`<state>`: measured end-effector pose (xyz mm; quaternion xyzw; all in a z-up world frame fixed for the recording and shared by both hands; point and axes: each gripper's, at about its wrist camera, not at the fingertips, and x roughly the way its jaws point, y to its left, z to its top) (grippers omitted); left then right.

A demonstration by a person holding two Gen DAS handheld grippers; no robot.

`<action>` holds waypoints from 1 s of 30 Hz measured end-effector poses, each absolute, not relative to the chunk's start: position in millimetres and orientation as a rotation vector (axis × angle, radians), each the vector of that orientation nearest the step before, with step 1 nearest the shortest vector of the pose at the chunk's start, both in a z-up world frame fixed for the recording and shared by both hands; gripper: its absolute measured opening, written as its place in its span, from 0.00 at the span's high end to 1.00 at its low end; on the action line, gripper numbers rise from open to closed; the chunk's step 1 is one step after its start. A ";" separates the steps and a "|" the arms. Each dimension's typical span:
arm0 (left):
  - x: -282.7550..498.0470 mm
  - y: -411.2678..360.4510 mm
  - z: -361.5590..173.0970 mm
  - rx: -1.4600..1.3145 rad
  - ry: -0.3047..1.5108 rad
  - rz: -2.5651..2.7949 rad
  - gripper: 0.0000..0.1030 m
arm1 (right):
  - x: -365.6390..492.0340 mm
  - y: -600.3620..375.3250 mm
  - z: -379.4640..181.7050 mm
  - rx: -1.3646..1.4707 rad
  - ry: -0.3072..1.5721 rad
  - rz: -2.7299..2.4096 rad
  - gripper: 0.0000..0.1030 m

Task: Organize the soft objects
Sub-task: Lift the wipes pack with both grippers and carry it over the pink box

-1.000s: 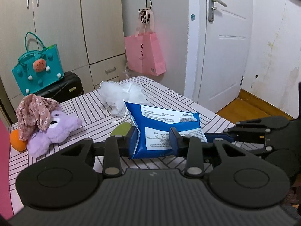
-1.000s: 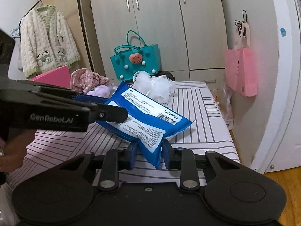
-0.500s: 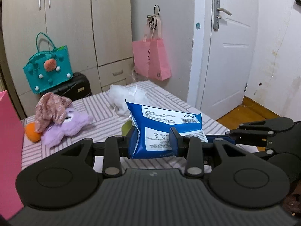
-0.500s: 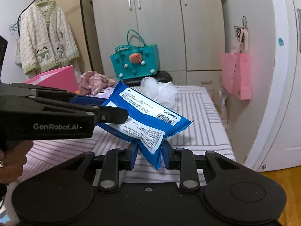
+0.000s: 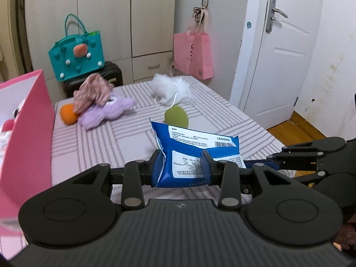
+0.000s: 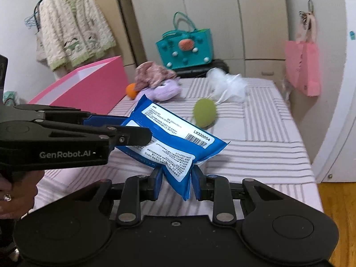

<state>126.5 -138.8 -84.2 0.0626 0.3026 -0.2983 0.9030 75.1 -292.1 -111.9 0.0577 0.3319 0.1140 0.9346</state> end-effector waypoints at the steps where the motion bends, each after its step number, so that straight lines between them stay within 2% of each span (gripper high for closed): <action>1: 123.3 -133.5 -83.3 0.123 0.634 -0.611 0.65 | 73.3 -289.8 -110.7 0.119 0.686 0.245 0.68; 21: 78.6 -16.0 -74.4 -0.067 0.808 -0.428 0.66 | 56.9 -203.9 -93.9 0.051 0.816 0.550 0.68; 30: 51.1 27.7 -66.2 -0.156 0.742 -0.314 0.66 | 49.3 -158.1 -77.7 -0.034 0.812 0.652 0.68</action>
